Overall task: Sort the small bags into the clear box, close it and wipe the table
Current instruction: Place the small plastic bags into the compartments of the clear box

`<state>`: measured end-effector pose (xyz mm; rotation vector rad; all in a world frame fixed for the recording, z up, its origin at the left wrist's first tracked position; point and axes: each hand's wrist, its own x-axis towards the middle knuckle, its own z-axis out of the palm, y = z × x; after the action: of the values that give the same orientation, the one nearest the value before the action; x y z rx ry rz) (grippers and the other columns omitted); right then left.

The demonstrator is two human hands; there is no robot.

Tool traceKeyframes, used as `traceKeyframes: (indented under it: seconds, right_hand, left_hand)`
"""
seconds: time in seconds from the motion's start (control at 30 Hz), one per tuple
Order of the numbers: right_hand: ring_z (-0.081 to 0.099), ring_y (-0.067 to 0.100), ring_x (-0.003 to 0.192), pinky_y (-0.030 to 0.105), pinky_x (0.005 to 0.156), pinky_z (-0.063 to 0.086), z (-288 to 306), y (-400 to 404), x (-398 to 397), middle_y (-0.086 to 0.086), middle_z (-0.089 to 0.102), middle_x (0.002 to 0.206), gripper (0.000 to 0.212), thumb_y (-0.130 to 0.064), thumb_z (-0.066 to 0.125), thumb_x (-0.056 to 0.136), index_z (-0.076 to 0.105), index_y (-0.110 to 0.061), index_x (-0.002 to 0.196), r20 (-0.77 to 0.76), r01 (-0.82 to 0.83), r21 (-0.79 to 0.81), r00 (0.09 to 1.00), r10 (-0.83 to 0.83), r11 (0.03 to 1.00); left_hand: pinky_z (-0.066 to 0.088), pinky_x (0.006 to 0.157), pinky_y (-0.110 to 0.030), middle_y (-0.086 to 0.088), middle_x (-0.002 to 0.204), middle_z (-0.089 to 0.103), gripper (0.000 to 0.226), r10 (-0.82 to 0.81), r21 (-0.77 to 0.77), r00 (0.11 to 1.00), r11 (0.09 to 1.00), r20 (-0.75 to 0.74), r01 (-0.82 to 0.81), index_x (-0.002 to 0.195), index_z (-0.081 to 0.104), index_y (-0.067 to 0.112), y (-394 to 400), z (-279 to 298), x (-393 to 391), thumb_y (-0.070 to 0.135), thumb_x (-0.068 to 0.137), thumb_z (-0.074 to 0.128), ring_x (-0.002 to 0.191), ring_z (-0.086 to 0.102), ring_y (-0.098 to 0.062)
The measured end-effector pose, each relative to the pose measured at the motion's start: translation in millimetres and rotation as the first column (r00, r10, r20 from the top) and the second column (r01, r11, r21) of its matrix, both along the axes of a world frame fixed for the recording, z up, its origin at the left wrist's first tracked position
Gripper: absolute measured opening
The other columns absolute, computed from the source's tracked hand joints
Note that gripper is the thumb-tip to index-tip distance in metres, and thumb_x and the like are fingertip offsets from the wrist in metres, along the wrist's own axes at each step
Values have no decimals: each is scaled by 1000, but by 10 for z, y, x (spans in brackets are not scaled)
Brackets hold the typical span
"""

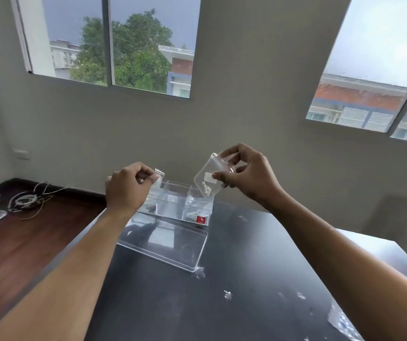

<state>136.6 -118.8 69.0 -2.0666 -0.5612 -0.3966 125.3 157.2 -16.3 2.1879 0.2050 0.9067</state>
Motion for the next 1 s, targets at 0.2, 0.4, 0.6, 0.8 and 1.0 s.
traceKeyframes:
  seconds: [0.2,0.4,0.6,0.8,1.0]
  right_hand:
    - [76,26,58,33,58,62,-134,484,210,8,67,93,41,-9,94,69,72,-15,102,-89,-92,19,992,93,996]
    - [75,27,58,33,59,63,-328,766,481,18,73,94,38,-1,92,69,73,-7,101,-170,-114,-56,980,103,992]
    - [63,4,54,13,56,49,-412,910,751,5,72,96,37,-8,93,70,74,-11,102,-119,-135,-360,988,98,923]
    - [56,11,72,31,76,50,-465,1030,895,-11,60,77,45,-25,96,65,72,-18,102,-134,-175,-640,984,115,748]
    - [56,19,92,37,83,38,-477,1190,906,-7,63,95,59,-42,97,58,63,-23,103,-80,-107,-777,994,71,621]
  left_hand:
    - [39,86,-38,22,60,53,12,73,132,996,989,-43,-67,85,75,29,81,-116,34,40,88,74,81,69,-20]
    - [34,87,-41,10,81,77,17,144,203,985,972,-95,-123,85,78,31,168,-228,137,43,91,68,94,68,-22]
    - [35,87,-42,4,81,77,22,201,285,970,946,-136,-155,88,79,30,157,-266,181,43,94,62,97,63,-28]
    - [34,84,-41,7,88,77,20,187,317,975,938,-117,-141,91,77,30,144,-297,207,43,95,61,98,61,-26]
    - [26,80,-36,7,95,74,13,160,326,986,936,-53,-134,98,74,30,100,-271,167,40,93,67,99,62,-24]
